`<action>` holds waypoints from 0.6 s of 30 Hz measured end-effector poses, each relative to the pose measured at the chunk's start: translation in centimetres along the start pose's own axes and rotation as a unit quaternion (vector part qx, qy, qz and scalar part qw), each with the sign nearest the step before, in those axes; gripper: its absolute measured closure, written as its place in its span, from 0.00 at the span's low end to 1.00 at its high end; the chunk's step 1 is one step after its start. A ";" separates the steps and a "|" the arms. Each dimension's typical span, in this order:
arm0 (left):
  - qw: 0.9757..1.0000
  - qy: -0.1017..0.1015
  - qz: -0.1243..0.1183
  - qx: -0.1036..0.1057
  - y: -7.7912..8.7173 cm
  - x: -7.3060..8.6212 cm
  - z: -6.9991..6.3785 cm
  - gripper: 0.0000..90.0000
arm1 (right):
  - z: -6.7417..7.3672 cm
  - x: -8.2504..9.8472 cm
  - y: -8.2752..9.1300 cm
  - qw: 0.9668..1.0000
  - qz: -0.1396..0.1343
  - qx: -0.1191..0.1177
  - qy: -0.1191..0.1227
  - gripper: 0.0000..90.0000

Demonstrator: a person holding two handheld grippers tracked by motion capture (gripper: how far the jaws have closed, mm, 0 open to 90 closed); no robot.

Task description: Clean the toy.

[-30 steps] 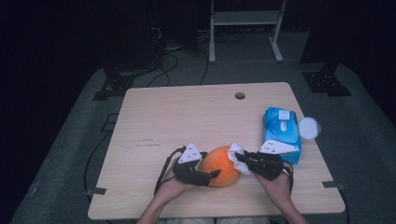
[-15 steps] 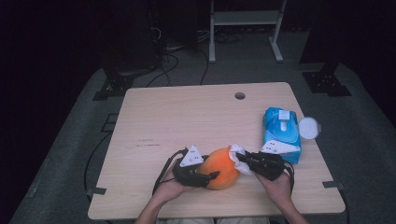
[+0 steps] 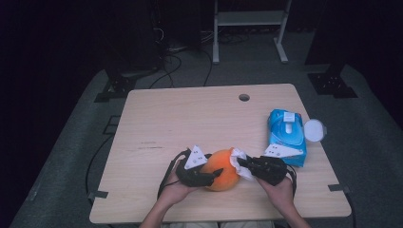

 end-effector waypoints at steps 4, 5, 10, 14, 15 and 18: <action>1.000 0.010 -0.003 0.003 0.1 0.2 0.4 0.42 | 1.7 -0.5 0.1 0.999 -0.007 -0.027 0.025 0.90; 1.000 0.010 -0.004 0.002 0.0 0.3 0.4 0.42 | 2.3 -0.7 0.0 0.999 -0.007 -0.032 0.035 0.90; 0.999 0.035 -0.008 0.000 0.3 0.6 1.2 0.42 | 1.4 -0.2 -0.3 0.999 0.010 -0.008 0.041 0.90; 0.999 0.045 -0.011 0.002 0.4 0.8 1.6 0.42 | 0.8 0.2 -0.4 1.000 0.017 -0.002 0.025 0.90; 0.999 0.040 -0.011 0.004 0.3 0.8 1.5 0.42 | 1.2 0.0 -0.4 0.999 0.014 -0.008 0.031 0.90; 1.000 0.026 -0.009 0.008 0.1 0.8 1.1 0.42 | 2.5 -0.5 -0.4 0.998 0.003 -0.025 0.052 0.90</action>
Point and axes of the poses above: each handheld gripper's, and its own axes: y roughly backward along the jaws, x roughly out of its underside, z roughly to its left, the point moved 1 cm from there along -y, roughly forward along the jaws, and after that the axes turned 8 degrees about x, right-handed, at the moved point
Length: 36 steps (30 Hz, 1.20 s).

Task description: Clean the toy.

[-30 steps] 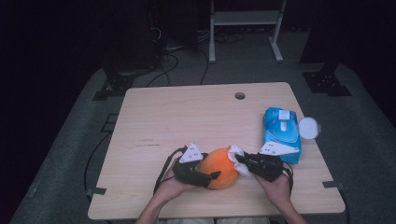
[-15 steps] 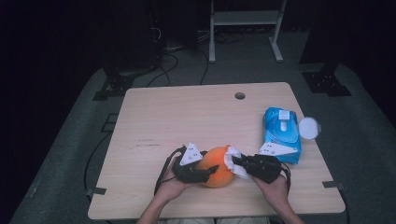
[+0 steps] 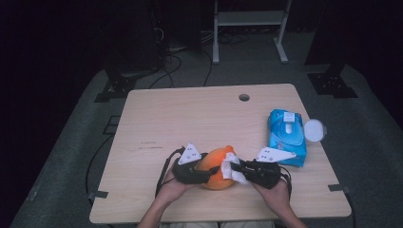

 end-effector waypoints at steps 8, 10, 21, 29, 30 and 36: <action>0.999 -0.048 0.008 0.016 -0.7 -0.3 -1.7 0.43 | -2.4 0.2 0.7 0.998 -0.008 0.031 -0.047 0.90; 0.998 -0.057 0.013 0.024 -0.7 -0.4 -1.8 0.42 | -1.8 -0.2 0.9 0.999 -0.021 0.014 -0.040 0.90; 0.999 -0.012 0.024 0.031 -0.9 -0.3 -1.4 0.33 | 0.2 -0.7 0.4 1.000 -0.012 -0.004 -0.005 0.90; 0.999 -0.015 0.018 0.046 -1.0 -0.5 -1.6 0.28 | -1.7 -0.1 0.9 0.999 -0.012 0.033 -0.029 0.90; 0.999 -0.022 0.020 0.043 -1.0 -0.4 -1.6 0.28 | -1.3 -0.2 0.9 0.999 -0.017 0.027 -0.025 0.90; 0.998 -0.043 0.023 0.044 -1.0 -0.3 -2.1 0.36 | -0.4 -0.8 0.6 1.000 -0.018 0.021 0.004 0.90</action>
Point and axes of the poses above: each handheld gripper's, and its own axes: y roughly backward along the jaws, x roughly out of its underside, z roughly to its left, the point moved 1 cm from there along -y, roughly forward along the jaws, and after that the axes turned 8 degrees about x, right-handed, at the moved point
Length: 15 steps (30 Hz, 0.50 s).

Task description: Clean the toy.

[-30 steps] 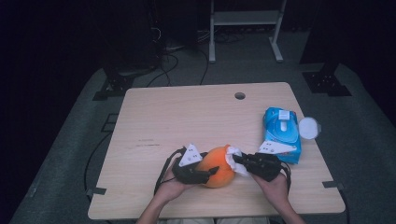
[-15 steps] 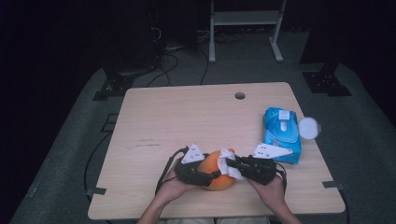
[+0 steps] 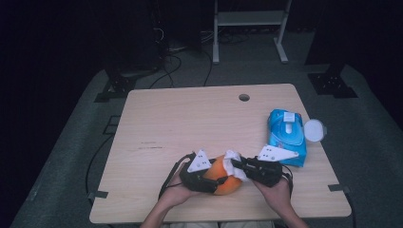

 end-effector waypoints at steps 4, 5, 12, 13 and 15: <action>1.000 0.007 -0.004 0.014 0.1 -0.2 0.2 0.30 | -2.0 0.8 0.3 0.999 0.006 0.022 -0.033 0.90; 1.000 0.020 -0.008 0.016 0.2 -0.3 0.4 0.27 | -2.1 0.9 0.3 0.999 0.006 0.021 -0.034 0.90; 1.000 0.028 0.002 0.007 -0.1 0.1 0.6 0.32 | -0.1 0.2 0.1 1.000 -0.001 -0.001 -0.002 0.90; 1.000 0.022 0.003 0.006 0.0 0.1 0.5 0.34 | -0.3 0.2 0.2 1.000 0.000 0.002 -0.007 0.90; 1.000 0.018 0.002 0.009 -0.1 0.1 0.4 0.35 | -1.7 0.7 0.2 0.999 0.005 0.011 -0.035 0.90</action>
Point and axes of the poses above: each handheld gripper's, and its own axes: y roughly backward along the jaws, x roughly out of its underside, z roughly to its left, the point moved 1 cm from there along -y, roughly forward along the jaws, and after that the axes turned 8 degrees about x, right-handed, at the moved point
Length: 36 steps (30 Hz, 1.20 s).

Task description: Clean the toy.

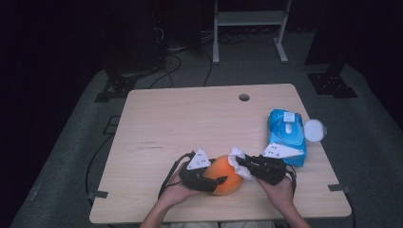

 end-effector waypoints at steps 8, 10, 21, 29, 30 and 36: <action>0.999 -0.039 0.011 0.000 -0.5 0.0 -0.9 0.36 | 0.5 -0.7 0.2 1.000 -0.007 0.004 0.011 0.90; 0.999 -0.035 0.008 0.003 -0.4 0.0 -0.9 0.36 | 0.1 -0.5 0.1 1.000 -0.004 0.005 0.008 0.90; 0.999 -0.041 0.011 0.007 -0.4 0.2 -0.9 0.36 | 0.1 -0.5 0.4 1.000 -0.009 -0.002 0.001 0.90; 0.999 -0.046 0.006 0.002 -0.7 0.2 -1.2 0.36 | 0.1 -0.5 0.5 0.999 -0.008 -0.026 -0.020 0.90; 0.999 -0.049 0.007 0.001 -0.9 0.2 -1.3 0.36 | 0.7 -0.7 0.5 0.999 -0.011 -0.038 -0.012 0.90; 0.998 -0.058 0.008 -0.004 -1.1 0.1 -1.7 0.35 | 0.0 -0.2 0.0 1.000 0.008 -0.005 -0.007 0.90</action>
Point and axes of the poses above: each handheld gripper's, and its own axes: y roughly backward along the jaws, x roughly out of its underside, z roughly to its left, the point moved 1 cm from there along -y, roughly forward along the jaws, and after that the axes turned 8 degrees about x, right-handed, at the moved point
